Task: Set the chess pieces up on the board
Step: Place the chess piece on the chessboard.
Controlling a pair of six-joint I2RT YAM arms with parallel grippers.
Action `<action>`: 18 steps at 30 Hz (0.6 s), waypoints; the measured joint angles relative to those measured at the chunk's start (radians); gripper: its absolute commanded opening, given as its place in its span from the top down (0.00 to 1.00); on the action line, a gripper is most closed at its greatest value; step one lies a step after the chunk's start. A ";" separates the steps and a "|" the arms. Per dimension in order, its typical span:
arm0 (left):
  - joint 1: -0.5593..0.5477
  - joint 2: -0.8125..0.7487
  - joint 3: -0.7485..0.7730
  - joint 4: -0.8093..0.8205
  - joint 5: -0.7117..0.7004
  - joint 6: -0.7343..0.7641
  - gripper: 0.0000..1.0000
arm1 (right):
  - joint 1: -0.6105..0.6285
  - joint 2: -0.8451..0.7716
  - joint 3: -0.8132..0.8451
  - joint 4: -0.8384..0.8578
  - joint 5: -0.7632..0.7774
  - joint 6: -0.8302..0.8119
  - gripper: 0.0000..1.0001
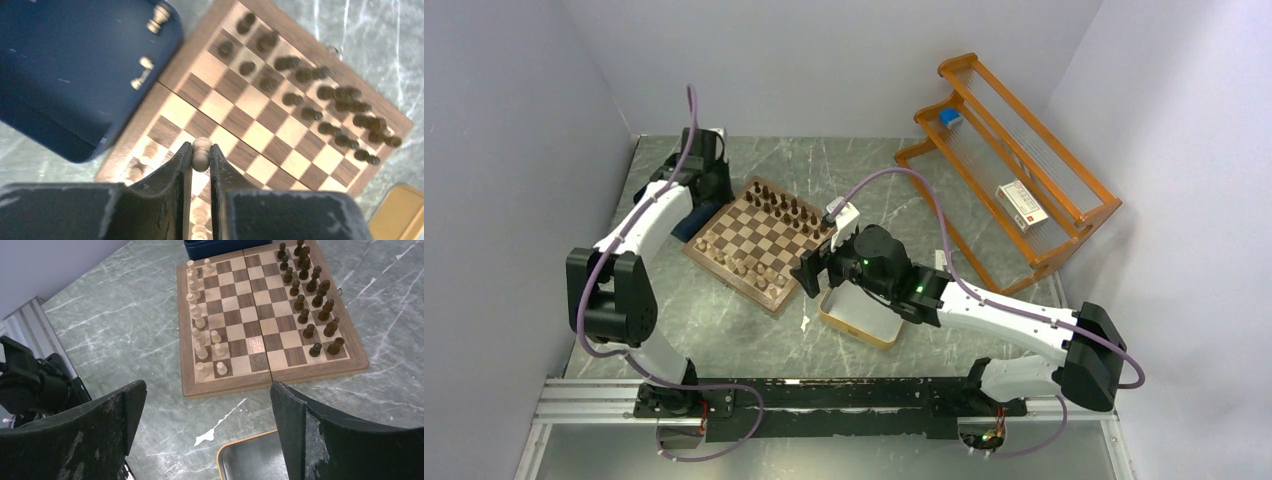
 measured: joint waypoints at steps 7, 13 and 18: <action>-0.051 -0.045 -0.151 0.055 0.004 -0.023 0.86 | 0.000 -0.005 -0.002 0.012 -0.021 0.003 0.00; -0.047 -0.048 -0.228 0.093 -0.007 -0.053 0.85 | 0.000 -0.005 -0.002 0.010 -0.035 0.006 0.00; -0.047 -0.053 -0.248 0.103 -0.036 -0.063 0.85 | 0.000 -0.005 -0.002 0.011 -0.036 0.006 0.00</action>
